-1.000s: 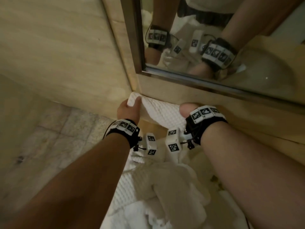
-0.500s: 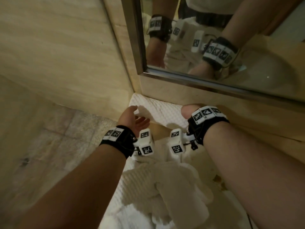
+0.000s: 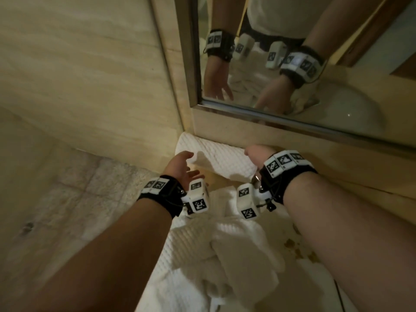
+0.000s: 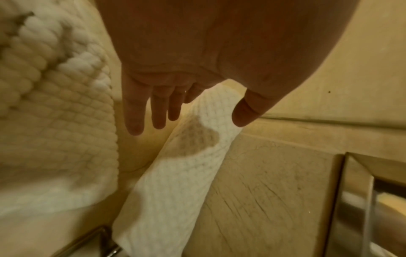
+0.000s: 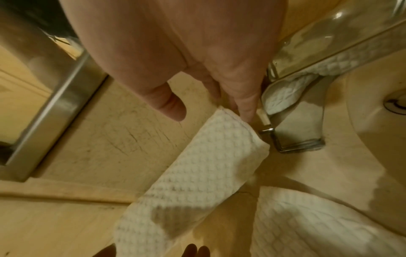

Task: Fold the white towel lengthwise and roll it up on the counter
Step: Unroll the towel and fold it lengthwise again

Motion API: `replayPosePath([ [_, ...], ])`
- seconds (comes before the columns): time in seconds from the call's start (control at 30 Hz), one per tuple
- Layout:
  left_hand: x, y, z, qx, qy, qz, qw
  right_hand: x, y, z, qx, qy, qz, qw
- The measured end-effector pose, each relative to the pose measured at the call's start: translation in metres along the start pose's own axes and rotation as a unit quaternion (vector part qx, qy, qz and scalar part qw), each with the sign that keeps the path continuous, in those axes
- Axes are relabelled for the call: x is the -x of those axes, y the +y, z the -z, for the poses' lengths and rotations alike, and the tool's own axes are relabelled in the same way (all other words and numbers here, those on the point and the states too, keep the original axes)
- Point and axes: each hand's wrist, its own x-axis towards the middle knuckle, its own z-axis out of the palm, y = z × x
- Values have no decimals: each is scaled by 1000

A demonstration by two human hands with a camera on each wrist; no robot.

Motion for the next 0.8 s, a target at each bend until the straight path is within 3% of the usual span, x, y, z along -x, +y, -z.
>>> replayPosePath([
  [0.17, 19, -16, 0, -38, 3, -66, 997, 9, 19, -1, -174, 7, 10, 985],
  [0.3, 43, -31, 4, -117, -16, -56, 991, 27, 31, -14, -270, 1, 5, 963],
  [0.37, 56, -43, 9, -193, -10, -69, 979, 37, 46, -26, -174, 4, 36, 984],
  [0.43, 69, -59, 16, -227, -8, -77, 971, 60, 65, -36, 28, -18, 106, 994],
  [0.53, 85, -84, 25, -206, 2, -89, 974, 93, 101, -51, 251, -87, 138, 954],
  [0.6, 93, -98, 29, -219, 25, -121, 968, 104, 123, -66, 303, -115, 147, 935],
  [0.7, 105, -115, 36, -295, 73, -183, 935, 109, 151, -86, 360, -99, 182, 910],
  [0.8, 119, -130, 47, -275, 136, -231, 923, 118, 176, -102, 432, -93, 221, 870],
])
